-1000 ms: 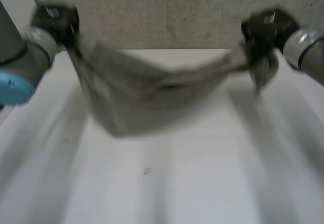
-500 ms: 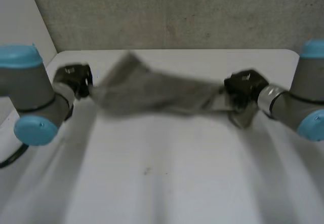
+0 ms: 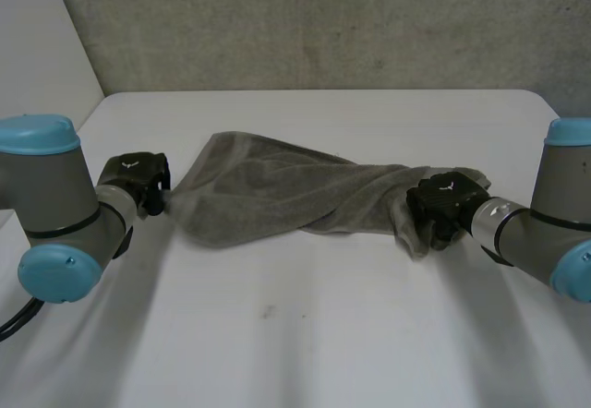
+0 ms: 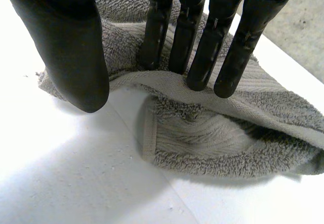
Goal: Fold the towel.
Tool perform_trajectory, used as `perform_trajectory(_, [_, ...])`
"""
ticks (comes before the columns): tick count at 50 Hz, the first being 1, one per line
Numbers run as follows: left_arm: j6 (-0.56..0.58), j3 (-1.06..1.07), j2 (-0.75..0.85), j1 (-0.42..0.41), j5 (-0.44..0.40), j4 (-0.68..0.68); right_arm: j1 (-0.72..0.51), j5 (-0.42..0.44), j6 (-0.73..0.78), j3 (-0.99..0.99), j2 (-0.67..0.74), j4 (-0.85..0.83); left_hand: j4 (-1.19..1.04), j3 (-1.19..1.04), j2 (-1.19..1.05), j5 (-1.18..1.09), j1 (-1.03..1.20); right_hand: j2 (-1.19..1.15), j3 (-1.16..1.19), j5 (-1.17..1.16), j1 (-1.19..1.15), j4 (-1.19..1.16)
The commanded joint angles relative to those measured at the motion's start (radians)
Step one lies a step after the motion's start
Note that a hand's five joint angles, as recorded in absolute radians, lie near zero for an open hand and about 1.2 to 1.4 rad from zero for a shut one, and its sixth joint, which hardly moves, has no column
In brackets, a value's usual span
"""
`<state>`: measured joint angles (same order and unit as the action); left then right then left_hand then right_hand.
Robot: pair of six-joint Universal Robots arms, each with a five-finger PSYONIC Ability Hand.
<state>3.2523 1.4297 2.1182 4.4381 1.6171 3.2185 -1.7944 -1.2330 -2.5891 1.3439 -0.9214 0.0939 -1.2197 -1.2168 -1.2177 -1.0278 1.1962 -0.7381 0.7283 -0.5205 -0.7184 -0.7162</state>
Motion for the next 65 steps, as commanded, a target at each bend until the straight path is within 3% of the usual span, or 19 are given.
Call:
perform_trajectory(1, [0.000, -0.002, 0.000, -0.006, 0.000, 0.001, -0.002, 0.015, -0.008, 0.066, -0.010, -0.114, -0.177, -0.180, -0.179, -0.194, 0.200, 0.054, -0.044, 0.011, 0.034, 0.032])
perform_trajectory(8, [0.000, 0.000, 0.002, -0.008, 0.000, 0.001, -0.014, 0.018, -0.013, 0.087, -0.007, -0.141, -0.177, -0.180, -0.179, -0.194, 0.200, 0.089, -0.080, 0.046, 0.070, 0.068])
perform_trajectory(18, [0.000, 0.014, 0.002, -0.008, -0.002, 0.017, -0.022, 0.015, -0.016, 0.113, -0.007, -0.146, -0.177, -0.180, -0.179, -0.194, 0.200, 0.391, -0.382, 0.348, 0.372, 0.370])
perform_trajectory(31, [0.000, 0.015, 0.000, -0.006, -0.002, 0.018, -0.037, 0.006, -0.115, 0.106, -0.022, -0.157, -0.177, -0.180, -0.179, -0.194, 0.200, 0.330, -0.321, 0.287, 0.311, 0.308])
perform_trajectory(52, [0.000, 0.021, 0.000, -0.008, -0.002, 0.024, -0.079, -0.005, -0.126, 0.032, 0.045, -0.237, -0.177, -0.180, -0.179, -0.194, 0.200, 0.119, -0.109, 0.076, 0.099, 0.097])
perform_trajectory(58, [0.000, 0.021, 0.000, -0.008, -0.002, 0.024, -0.082, -0.031, -0.126, 0.027, 0.058, -0.270, -0.177, -0.180, -0.179, -0.194, 0.200, -0.131, 0.140, -0.174, -0.150, -0.153])
perform_trajectory(60, [0.000, 0.021, 0.000, -0.006, 0.000, 0.024, -0.085, -0.039, -0.126, 0.029, 0.050, -0.287, -0.177, -0.180, -0.179, -0.194, 0.200, -0.580, 0.590, -0.623, -0.600, -0.602])
perform_trajectory(65, [0.003, 0.020, -0.015, -0.006, -0.002, 0.017, -0.077, -0.046, -0.134, 0.030, -0.040, -0.287, -0.177, -0.180, -0.179, -0.194, 0.200, -0.658, 0.668, -0.701, -0.678, -0.680])
